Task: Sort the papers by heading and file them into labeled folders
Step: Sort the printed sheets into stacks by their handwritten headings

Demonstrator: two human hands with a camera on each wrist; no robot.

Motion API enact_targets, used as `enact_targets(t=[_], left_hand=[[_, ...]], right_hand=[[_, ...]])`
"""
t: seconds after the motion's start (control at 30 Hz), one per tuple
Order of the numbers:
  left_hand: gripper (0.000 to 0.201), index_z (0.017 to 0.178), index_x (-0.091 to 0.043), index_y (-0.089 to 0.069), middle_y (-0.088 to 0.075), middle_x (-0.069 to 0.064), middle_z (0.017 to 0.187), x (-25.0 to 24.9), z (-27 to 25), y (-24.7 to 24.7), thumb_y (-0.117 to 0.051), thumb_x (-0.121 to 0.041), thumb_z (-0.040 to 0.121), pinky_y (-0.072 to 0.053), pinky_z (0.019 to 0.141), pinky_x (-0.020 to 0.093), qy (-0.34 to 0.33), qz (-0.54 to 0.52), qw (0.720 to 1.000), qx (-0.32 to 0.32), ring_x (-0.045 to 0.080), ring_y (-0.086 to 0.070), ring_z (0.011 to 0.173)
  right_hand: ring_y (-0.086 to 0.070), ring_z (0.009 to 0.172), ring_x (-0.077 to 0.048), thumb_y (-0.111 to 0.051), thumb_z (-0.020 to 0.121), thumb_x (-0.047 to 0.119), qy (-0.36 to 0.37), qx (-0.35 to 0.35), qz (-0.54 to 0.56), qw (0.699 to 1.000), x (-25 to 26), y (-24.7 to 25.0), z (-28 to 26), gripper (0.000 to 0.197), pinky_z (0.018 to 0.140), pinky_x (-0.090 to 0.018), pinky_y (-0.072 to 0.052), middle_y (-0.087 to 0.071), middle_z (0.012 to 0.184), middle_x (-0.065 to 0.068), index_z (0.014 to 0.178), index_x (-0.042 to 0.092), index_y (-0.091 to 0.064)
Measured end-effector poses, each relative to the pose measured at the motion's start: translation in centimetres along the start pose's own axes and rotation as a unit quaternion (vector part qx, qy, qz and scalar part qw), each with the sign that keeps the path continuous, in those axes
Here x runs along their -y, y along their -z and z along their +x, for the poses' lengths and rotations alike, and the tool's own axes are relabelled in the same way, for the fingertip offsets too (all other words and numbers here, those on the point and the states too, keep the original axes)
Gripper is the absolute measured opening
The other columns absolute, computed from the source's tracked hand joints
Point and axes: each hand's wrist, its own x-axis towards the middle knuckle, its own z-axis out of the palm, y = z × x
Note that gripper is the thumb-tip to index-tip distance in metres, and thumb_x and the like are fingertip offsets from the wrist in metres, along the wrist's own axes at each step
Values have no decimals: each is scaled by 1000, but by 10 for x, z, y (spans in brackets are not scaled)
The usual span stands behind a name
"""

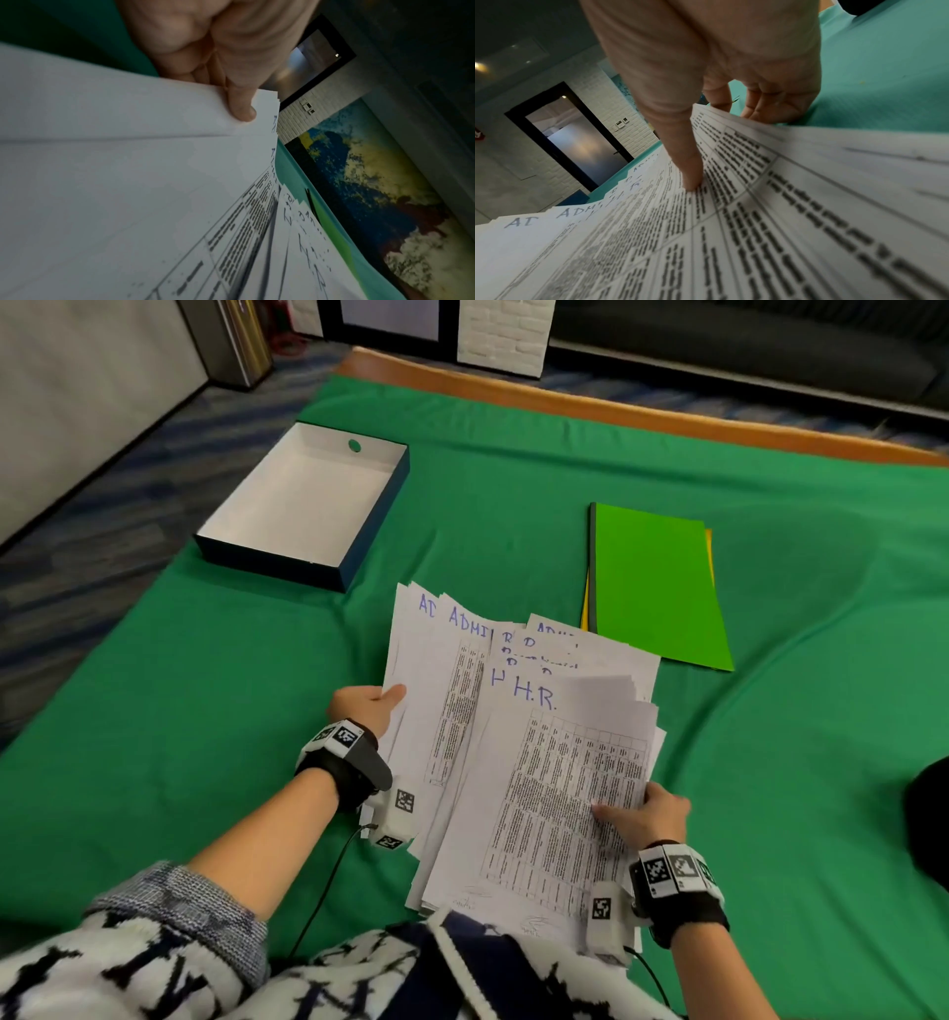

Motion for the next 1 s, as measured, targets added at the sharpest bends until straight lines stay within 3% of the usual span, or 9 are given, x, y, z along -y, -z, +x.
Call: enact_targets(t=[0.3,0.43,0.5,0.53,0.6,0.7,0.83,0.93,1.0], left_hand=[[67,47,-16,-22,-21,-1,47,-8,-17,9,-79,-46,65,-17,47,24,12,-17,999,-33,16,-19,47],[57,50,-15,-29,-28,2,52,-5,-10,2,-67,-47,78,-22,50,25,26,-99,994,-37,19,-27,52],[40,66,-10,-49,-46,6,64,-8,-8,-1,-58,-43,86,-34,56,25,25,-133,990,-29,22,-45,62],[37,85,-7,-57,-56,7,78,-10,-8,-3,-58,-44,86,-43,65,27,36,-155,987,-12,24,-55,73],[63,112,-5,-53,-62,6,102,-12,-9,-8,-69,-53,74,-51,84,35,72,-179,980,42,26,-61,92],[79,117,-5,-48,-60,5,110,-15,-17,-16,-87,-38,56,-51,90,37,41,-77,988,127,24,-59,101],[64,121,-2,-50,-59,12,121,-22,-24,-24,-82,-8,66,-46,93,33,-42,-4,981,191,27,-56,112],[58,121,-4,-56,-60,11,124,-28,-29,-23,-80,-7,69,-45,99,37,-34,-54,961,269,25,-58,112],[73,119,-7,-58,-63,10,120,-29,-34,-21,-89,-25,56,-46,99,43,10,-114,941,319,24,-61,108]], right_hand=[[-64,86,-24,-91,42,38,4,-10,24,1000,-14,-8,17,60,87,-44,-54,-57,111,-9,93,17,-66],[-65,85,-23,-90,38,41,7,-9,32,999,-15,-9,17,65,84,-45,-56,-59,111,-9,93,18,-65],[-64,88,-25,-92,43,33,10,-26,31,999,-7,-4,7,68,84,-43,-55,-61,109,-10,100,13,-60],[-63,91,-27,-92,47,27,6,-34,37,999,-1,-1,1,72,84,-41,-55,-61,108,-11,106,9,-56],[-61,97,-28,-92,50,23,-1,-31,68,997,4,2,-4,80,84,-39,-52,-60,107,-8,115,7,-47],[-65,92,-23,-90,53,23,24,13,74,997,10,4,-7,74,83,-38,-54,-66,104,-3,115,7,-52],[-64,89,-21,-86,60,13,60,42,88,993,24,6,-12,65,82,-33,-53,-66,112,-10,116,7,-54],[-57,107,-25,-86,62,14,87,46,106,989,34,7,-15,84,92,-36,-48,-55,123,-5,132,8,-41],[-51,121,-28,-85,63,17,110,64,104,986,41,6,-14,91,102,-42,-42,-50,134,-9,139,10,-34]])
